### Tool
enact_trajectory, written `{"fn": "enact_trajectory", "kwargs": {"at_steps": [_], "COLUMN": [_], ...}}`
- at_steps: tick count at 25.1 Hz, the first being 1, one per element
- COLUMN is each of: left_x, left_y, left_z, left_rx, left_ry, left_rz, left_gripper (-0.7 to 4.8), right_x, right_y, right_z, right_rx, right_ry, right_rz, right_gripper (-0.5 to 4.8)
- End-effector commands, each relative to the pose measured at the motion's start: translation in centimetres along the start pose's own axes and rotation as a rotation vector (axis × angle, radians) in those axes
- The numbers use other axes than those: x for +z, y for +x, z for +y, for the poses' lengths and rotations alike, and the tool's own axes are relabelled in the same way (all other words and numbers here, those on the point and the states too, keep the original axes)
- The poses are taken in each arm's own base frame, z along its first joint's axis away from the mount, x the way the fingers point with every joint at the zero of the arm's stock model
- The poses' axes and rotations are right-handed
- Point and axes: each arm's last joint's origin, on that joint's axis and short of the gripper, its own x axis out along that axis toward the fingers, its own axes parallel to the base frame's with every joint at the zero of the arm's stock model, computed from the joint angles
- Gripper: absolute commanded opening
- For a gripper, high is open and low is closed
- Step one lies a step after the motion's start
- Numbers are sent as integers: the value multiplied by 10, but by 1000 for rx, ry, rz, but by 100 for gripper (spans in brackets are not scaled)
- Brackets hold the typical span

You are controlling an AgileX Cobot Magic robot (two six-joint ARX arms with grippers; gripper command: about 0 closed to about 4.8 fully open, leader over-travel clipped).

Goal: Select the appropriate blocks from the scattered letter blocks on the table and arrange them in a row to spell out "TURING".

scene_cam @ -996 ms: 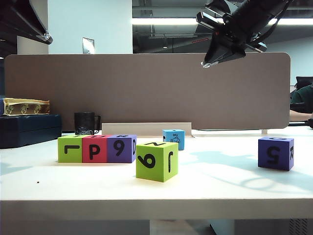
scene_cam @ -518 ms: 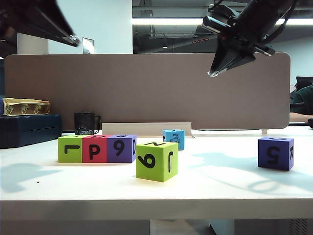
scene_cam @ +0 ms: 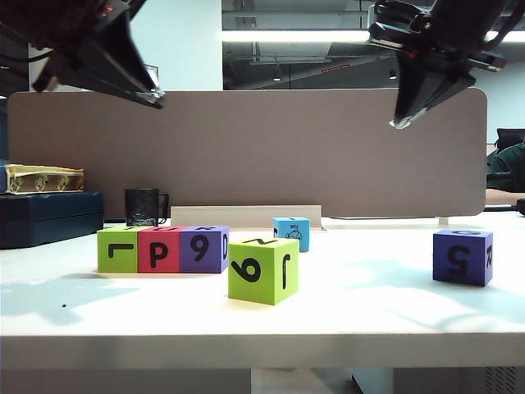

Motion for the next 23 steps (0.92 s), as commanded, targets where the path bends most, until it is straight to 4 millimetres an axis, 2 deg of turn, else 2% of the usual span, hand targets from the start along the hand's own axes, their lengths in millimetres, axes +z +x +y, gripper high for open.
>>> {"fn": "enact_trajectory", "kwargs": {"at_steps": [1, 6, 12, 17, 23], "left_x": [7, 14, 20, 34, 53], "left_y": [7, 27, 46, 56, 59], "left_z": [-10, -19, -13, -12, -14], "left_rx": [20, 22, 14, 7, 6], "left_ry": [56, 44, -35, -38, -26], "left_rz": [-46, -101, -98, -77, -79], "left_gripper": [-6, -6, -6, -6, -6], "right_x": [-1, -2, -3, -3, -5], "right_y": [-5, -8, -15, -16, -16], "right_z": [0, 1, 1, 1, 1], "right_rx": [-7, -7, -9, -8, -8], "right_ry": [-7, -6, -6, -6, -5], "right_rz": [15, 22, 17, 23, 40], "right_gripper": [-1, -1, -1, -1, -1]}}
